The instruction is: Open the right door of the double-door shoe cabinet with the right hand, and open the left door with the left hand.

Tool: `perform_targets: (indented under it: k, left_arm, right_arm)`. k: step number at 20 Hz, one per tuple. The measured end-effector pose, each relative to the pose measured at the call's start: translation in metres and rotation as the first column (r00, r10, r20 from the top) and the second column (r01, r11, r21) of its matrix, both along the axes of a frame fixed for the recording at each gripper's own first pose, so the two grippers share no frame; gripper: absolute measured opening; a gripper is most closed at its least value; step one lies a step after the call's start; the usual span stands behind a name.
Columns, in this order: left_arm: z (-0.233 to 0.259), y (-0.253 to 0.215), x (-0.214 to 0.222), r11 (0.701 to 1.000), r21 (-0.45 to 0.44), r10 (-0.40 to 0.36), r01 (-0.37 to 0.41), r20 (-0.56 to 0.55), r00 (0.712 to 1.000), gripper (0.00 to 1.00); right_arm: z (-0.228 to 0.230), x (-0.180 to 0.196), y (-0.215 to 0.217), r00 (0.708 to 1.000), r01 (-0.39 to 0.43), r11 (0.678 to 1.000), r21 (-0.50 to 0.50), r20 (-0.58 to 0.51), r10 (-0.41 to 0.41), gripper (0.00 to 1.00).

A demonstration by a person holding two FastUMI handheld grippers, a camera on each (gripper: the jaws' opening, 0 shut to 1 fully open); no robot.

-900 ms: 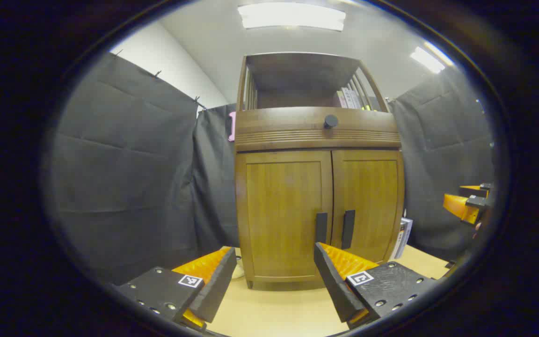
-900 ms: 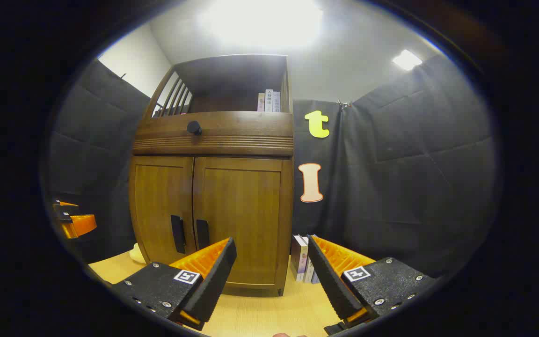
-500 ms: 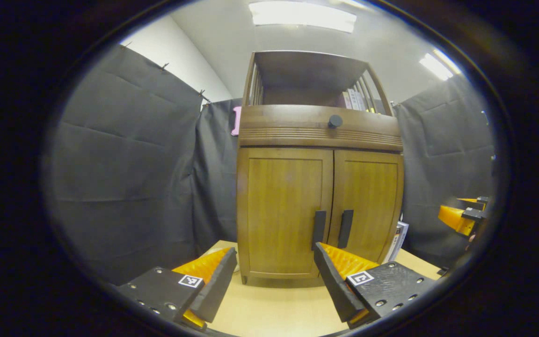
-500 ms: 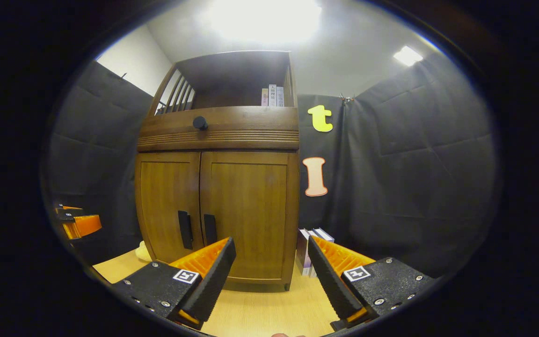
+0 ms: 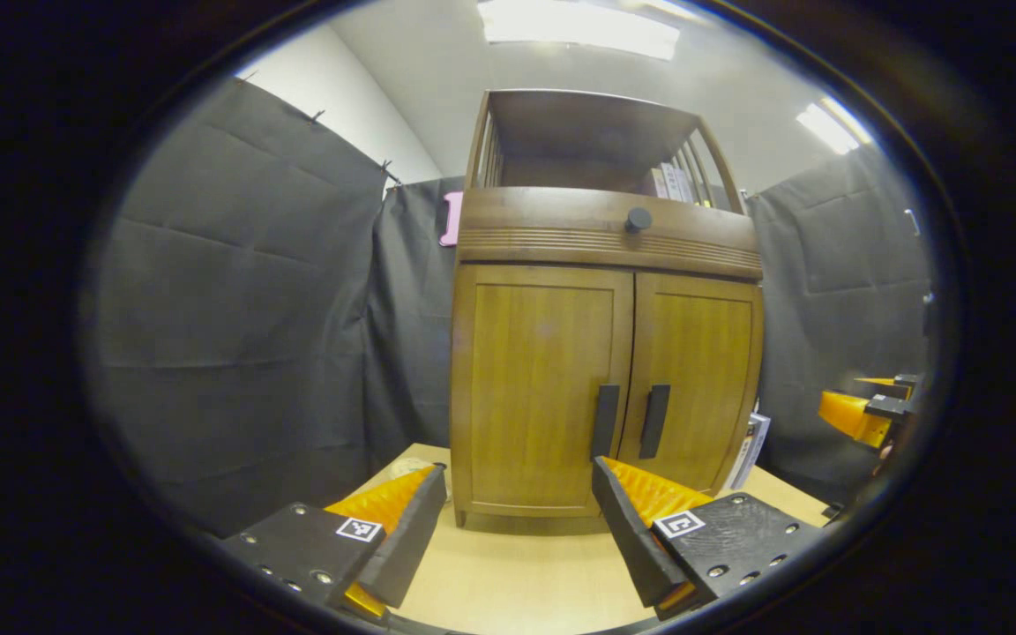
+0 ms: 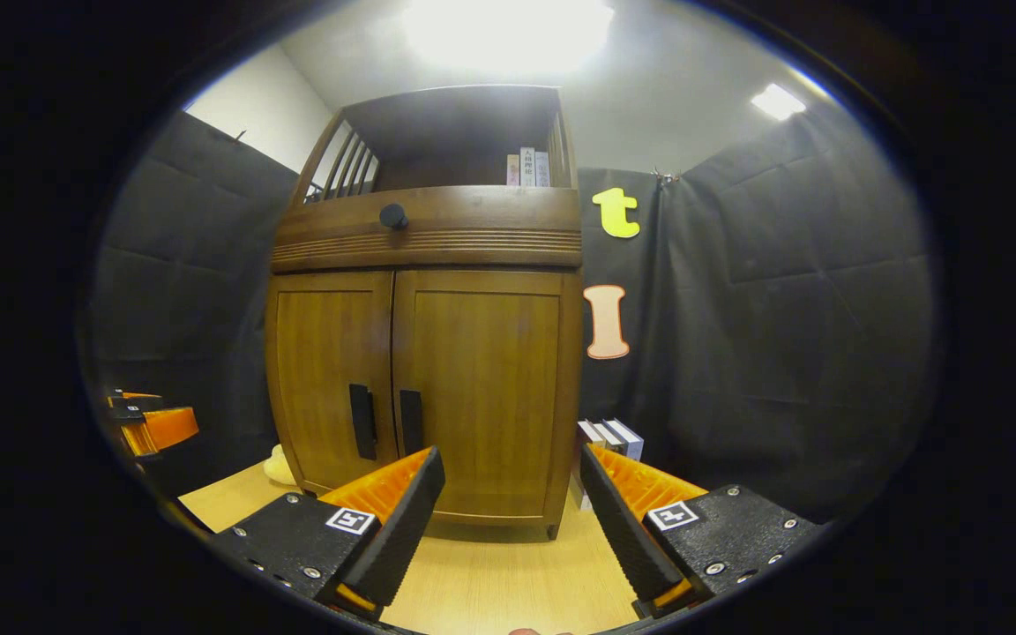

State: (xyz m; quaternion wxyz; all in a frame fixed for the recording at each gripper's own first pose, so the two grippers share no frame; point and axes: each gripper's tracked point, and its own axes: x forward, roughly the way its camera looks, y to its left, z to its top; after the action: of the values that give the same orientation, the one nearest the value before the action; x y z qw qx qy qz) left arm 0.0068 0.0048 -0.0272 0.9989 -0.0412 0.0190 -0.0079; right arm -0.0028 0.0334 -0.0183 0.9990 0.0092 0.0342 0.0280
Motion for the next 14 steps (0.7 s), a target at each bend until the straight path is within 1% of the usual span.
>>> perform_targets:
  k: [1, 6, 7, 8, 9, 10, 11, 12, 13, 14]
  left_arm:
    - [0.0, 0.0, 0.0, 1.0, 0.0, 0.001, -0.001, 0.002, 1.0, 1.0]
    - [-0.008, 0.001, 0.003, 1.0, -0.006, 0.009, -0.009, -0.016, 1.0, 1.0]
    - [-0.008, 0.001, 0.004, 1.0, -0.003, 0.01, -0.01, -0.018, 1.0, 0.95]
    - [-0.01, 0.002, 0.003, 1.0, 0.001, 0.013, -0.013, -0.02, 1.0, 1.0]
    - [-0.011, 0.006, 0.002, 1.0, 0.004, 0.017, -0.017, -0.021, 1.0, 1.0]
    - [-0.016, 0.013, -0.001, 1.0, 0.005, 0.021, -0.021, -0.024, 0.999, 0.95]
    - [-0.019, 0.017, -0.002, 1.0, 0.004, 0.025, -0.025, -0.028, 0.999, 0.95]
    - [-0.022, 0.019, -0.001, 1.0, 0.0, 0.03, -0.03, -0.032, 0.999, 1.0]
    - [-0.024, 0.023, 0.001, 0.999, -0.003, 0.036, -0.036, -0.037, 0.999, 1.0]
    - [-0.027, 0.027, 0.003, 0.999, -0.006, 0.043, -0.043, -0.042, 0.998, 0.95]
  right_arm:
    - [0.0, 0.003, 0.004, 1.0, -0.01, 1.0, -0.001, -0.003, 0.01, 0.96]
    - [-0.002, 0.027, 0.021, 0.999, -0.039, 0.999, -0.015, -0.005, 0.039, 0.96]
    - [-0.003, 0.035, 0.026, 0.999, -0.042, 0.999, -0.012, -0.011, 0.042, 0.96]
    - [-0.004, 0.044, 0.032, 0.999, -0.046, 0.999, -0.006, -0.018, 0.046, 0.96]
    - [-0.006, 0.054, 0.037, 0.998, -0.051, 0.999, 0.003, -0.027, 0.051, 0.96]
    - [-0.008, 0.062, 0.043, 0.998, -0.059, 0.998, 0.012, -0.031, 0.059, 0.96]
    - [-0.008, 0.07, 0.048, 0.997, -0.065, 0.998, 0.016, -0.033, 0.065, 0.96]
    - [-0.006, 0.078, 0.054, 0.997, -0.07, 0.997, 0.017, -0.034, 0.07, 0.94]
    - [-0.004, 0.086, 0.06, 0.997, -0.075, 0.997, 0.015, -0.036, 0.075, 0.94]
    - [-0.006, 0.094, 0.067, 0.996, -0.082, 0.997, 0.015, -0.041, 0.082, 0.96]
